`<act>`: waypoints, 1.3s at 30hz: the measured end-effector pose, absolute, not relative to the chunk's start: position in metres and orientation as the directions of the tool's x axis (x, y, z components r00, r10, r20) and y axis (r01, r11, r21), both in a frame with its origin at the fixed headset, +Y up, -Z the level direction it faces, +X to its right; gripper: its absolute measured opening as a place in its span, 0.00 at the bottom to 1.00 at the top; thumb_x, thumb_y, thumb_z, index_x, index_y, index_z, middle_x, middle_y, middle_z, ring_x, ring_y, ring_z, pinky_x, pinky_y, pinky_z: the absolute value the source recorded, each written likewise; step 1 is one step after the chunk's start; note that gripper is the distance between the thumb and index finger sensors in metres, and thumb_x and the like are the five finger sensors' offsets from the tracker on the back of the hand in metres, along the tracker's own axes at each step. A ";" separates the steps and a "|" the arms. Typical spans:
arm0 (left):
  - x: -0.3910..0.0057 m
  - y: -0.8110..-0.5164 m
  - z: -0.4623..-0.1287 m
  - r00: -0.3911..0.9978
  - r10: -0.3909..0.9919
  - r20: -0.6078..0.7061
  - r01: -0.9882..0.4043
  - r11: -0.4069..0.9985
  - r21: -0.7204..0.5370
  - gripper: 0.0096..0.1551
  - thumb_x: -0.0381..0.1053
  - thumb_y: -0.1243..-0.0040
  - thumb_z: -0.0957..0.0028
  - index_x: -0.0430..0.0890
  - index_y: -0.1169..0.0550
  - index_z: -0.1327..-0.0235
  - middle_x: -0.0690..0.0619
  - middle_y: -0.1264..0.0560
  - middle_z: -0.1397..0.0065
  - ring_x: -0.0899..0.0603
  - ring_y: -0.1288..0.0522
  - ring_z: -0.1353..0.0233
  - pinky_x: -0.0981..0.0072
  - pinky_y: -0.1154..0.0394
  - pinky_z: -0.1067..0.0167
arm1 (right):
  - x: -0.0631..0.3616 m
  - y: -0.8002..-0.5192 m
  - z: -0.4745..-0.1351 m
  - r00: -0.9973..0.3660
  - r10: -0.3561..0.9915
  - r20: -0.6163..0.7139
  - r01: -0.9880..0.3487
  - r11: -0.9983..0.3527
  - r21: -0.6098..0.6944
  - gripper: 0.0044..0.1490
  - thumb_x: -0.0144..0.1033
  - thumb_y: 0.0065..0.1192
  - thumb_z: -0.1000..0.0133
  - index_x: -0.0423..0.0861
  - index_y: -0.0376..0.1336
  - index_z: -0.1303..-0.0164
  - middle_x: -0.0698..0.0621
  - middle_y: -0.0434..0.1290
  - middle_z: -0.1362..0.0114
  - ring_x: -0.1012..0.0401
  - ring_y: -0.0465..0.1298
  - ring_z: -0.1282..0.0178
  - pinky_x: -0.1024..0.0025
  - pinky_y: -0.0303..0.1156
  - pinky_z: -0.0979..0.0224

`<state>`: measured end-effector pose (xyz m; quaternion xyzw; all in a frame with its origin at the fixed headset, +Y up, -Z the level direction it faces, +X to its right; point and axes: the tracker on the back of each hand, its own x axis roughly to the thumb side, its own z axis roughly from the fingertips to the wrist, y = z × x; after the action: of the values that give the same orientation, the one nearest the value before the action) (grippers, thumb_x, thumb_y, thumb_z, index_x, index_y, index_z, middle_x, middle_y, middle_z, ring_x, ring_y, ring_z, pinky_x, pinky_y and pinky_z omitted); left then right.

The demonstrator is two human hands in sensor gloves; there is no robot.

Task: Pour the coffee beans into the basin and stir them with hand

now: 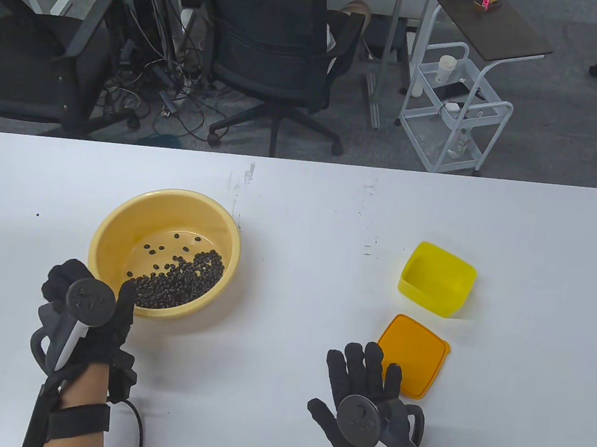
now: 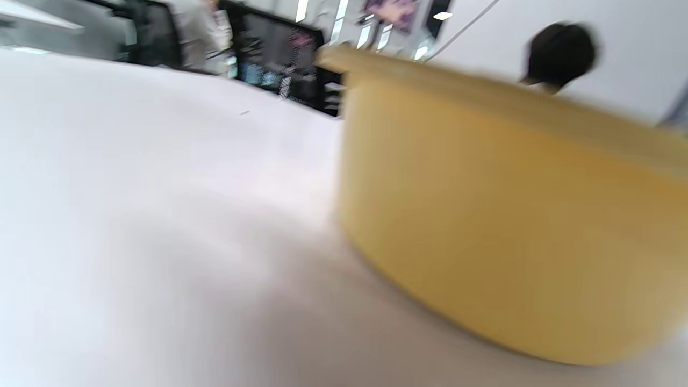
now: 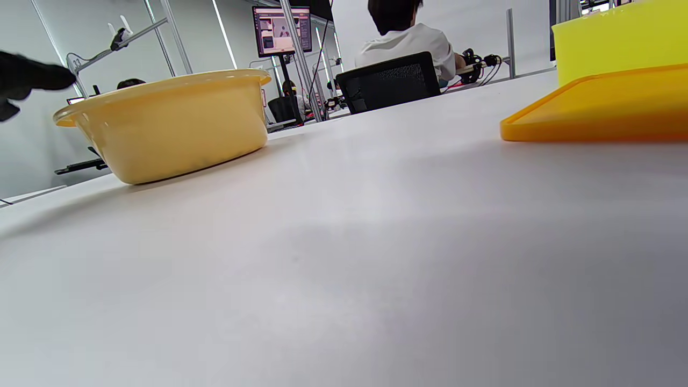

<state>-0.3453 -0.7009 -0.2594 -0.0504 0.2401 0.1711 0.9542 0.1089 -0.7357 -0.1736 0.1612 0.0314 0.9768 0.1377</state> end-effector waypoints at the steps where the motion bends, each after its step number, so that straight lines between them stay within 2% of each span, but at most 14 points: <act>1: -0.353 -0.708 -0.261 0.785 0.331 -0.524 -0.403 0.915 -0.026 0.60 0.69 0.64 0.37 0.31 0.77 0.33 0.22 0.72 0.25 0.16 0.62 0.21 0.24 0.57 0.30 | 0.109 -0.736 -0.173 -0.909 0.279 0.310 -0.261 -0.960 0.101 0.54 0.67 0.38 0.45 0.48 0.28 0.21 0.40 0.28 0.19 0.40 0.22 0.21 0.32 0.23 0.31; 4: -0.363 -0.722 -0.262 0.639 0.496 -0.588 -0.606 0.796 0.013 0.60 0.69 0.63 0.37 0.30 0.76 0.33 0.20 0.67 0.24 0.16 0.54 0.20 0.25 0.52 0.29 | 0.109 -0.736 -0.173 -0.908 0.275 0.316 -0.259 -0.961 0.094 0.54 0.67 0.38 0.45 0.49 0.28 0.21 0.40 0.28 0.19 0.41 0.21 0.21 0.32 0.23 0.31; 6: -0.368 -0.733 -0.262 0.454 0.666 -0.592 -0.784 0.614 0.089 0.59 0.68 0.61 0.36 0.28 0.73 0.31 0.22 0.56 0.21 0.20 0.43 0.20 0.29 0.45 0.28 | 0.109 -0.737 -0.173 -0.905 0.281 0.318 -0.263 -0.960 0.098 0.54 0.67 0.38 0.45 0.49 0.28 0.21 0.40 0.28 0.19 0.41 0.21 0.21 0.32 0.23 0.31; 7: -0.369 -0.737 -0.262 0.381 0.714 -0.587 -0.831 0.543 0.121 0.59 0.67 0.59 0.36 0.28 0.72 0.31 0.23 0.53 0.21 0.21 0.41 0.21 0.30 0.45 0.28 | 0.109 -0.737 -0.173 -0.904 0.282 0.320 -0.264 -0.959 0.099 0.53 0.67 0.38 0.45 0.49 0.28 0.21 0.40 0.28 0.19 0.41 0.20 0.22 0.32 0.22 0.31; 8: -0.370 -0.742 -0.264 0.312 0.748 -0.586 -0.861 0.484 0.158 0.60 0.67 0.57 0.36 0.28 0.71 0.31 0.25 0.51 0.21 0.22 0.39 0.21 0.31 0.44 0.28 | 0.108 -0.737 -0.173 -0.904 0.282 0.322 -0.264 -0.959 0.100 0.53 0.67 0.38 0.45 0.49 0.28 0.21 0.41 0.27 0.19 0.41 0.20 0.22 0.32 0.22 0.31; 10: -0.370 -0.747 -0.267 0.279 0.762 -0.585 -0.884 0.442 0.155 0.59 0.66 0.56 0.37 0.27 0.68 0.29 0.27 0.43 0.22 0.28 0.30 0.24 0.36 0.38 0.29 | 0.108 -0.737 -0.173 -0.904 0.278 0.325 -0.260 -0.960 0.101 0.53 0.67 0.38 0.45 0.49 0.29 0.21 0.40 0.28 0.19 0.41 0.20 0.22 0.32 0.22 0.31; 13: -0.366 -0.749 -0.273 0.195 0.805 -0.560 -0.910 0.361 0.203 0.47 0.58 0.53 0.36 0.29 0.56 0.25 0.31 0.31 0.30 0.36 0.19 0.34 0.44 0.33 0.30 | 0.108 -0.738 -0.174 -0.903 0.280 0.325 -0.262 -0.960 0.101 0.53 0.67 0.38 0.45 0.49 0.30 0.21 0.41 0.28 0.19 0.41 0.21 0.22 0.32 0.23 0.31; 16: -0.363 -0.743 -0.275 0.248 0.814 -0.526 -0.891 0.404 0.206 0.42 0.53 0.53 0.35 0.27 0.52 0.26 0.27 0.29 0.36 0.33 0.17 0.40 0.47 0.31 0.30 | 0.109 -0.739 -0.175 -0.905 0.289 0.312 -0.268 -0.957 0.110 0.53 0.67 0.38 0.45 0.49 0.30 0.20 0.40 0.28 0.19 0.41 0.20 0.22 0.32 0.22 0.31; 19: -0.353 -0.728 -0.273 0.373 0.807 -0.458 -0.865 0.482 0.143 0.42 0.53 0.52 0.36 0.27 0.52 0.27 0.27 0.27 0.39 0.35 0.15 0.46 0.48 0.29 0.33 | 0.110 -0.740 -0.176 -0.904 0.296 0.307 -0.274 -0.955 0.114 0.52 0.67 0.38 0.45 0.49 0.31 0.20 0.40 0.29 0.18 0.41 0.21 0.22 0.32 0.23 0.31; 22: -0.337 -0.715 -0.264 0.450 0.809 -0.379 -0.860 0.507 0.061 0.44 0.52 0.52 0.36 0.26 0.54 0.27 0.25 0.25 0.44 0.39 0.12 0.60 0.49 0.26 0.35 | 0.112 -0.738 -0.176 -0.903 0.305 0.304 -0.292 -0.952 0.090 0.52 0.66 0.38 0.45 0.48 0.31 0.20 0.40 0.30 0.18 0.41 0.22 0.21 0.32 0.23 0.31; 28: -0.307 -0.715 -0.238 0.482 0.840 -0.250 -0.872 0.487 -0.047 0.42 0.50 0.49 0.37 0.28 0.50 0.24 0.23 0.23 0.48 0.46 0.13 0.75 0.49 0.24 0.39 | 0.124 -0.730 -0.174 -0.907 0.319 0.275 -0.330 -0.944 0.008 0.50 0.64 0.37 0.44 0.48 0.33 0.20 0.39 0.32 0.18 0.38 0.26 0.20 0.30 0.26 0.30; 33: -0.287 -0.729 -0.229 0.464 0.861 -0.209 -0.885 0.442 -0.145 0.39 0.49 0.47 0.38 0.31 0.46 0.23 0.22 0.23 0.49 0.51 0.16 0.81 0.48 0.24 0.40 | 0.135 -0.723 -0.173 -0.907 0.349 0.237 -0.369 -0.928 -0.046 0.48 0.63 0.36 0.43 0.48 0.34 0.20 0.39 0.33 0.18 0.38 0.26 0.19 0.30 0.26 0.30; 39: -0.274 -0.743 -0.229 0.467 0.859 -0.208 -0.876 0.419 -0.237 0.37 0.49 0.45 0.38 0.34 0.42 0.23 0.23 0.23 0.49 0.52 0.17 0.83 0.49 0.23 0.40 | 0.141 -0.720 -0.173 -0.911 0.357 0.208 -0.377 -0.924 -0.068 0.48 0.63 0.35 0.44 0.48 0.34 0.20 0.40 0.34 0.18 0.38 0.27 0.19 0.30 0.27 0.30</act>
<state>-0.2741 -0.7432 -0.2285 -0.1574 0.0269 0.5154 0.8420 0.1414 -0.7204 -0.1729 0.0960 -0.0534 0.9760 0.1881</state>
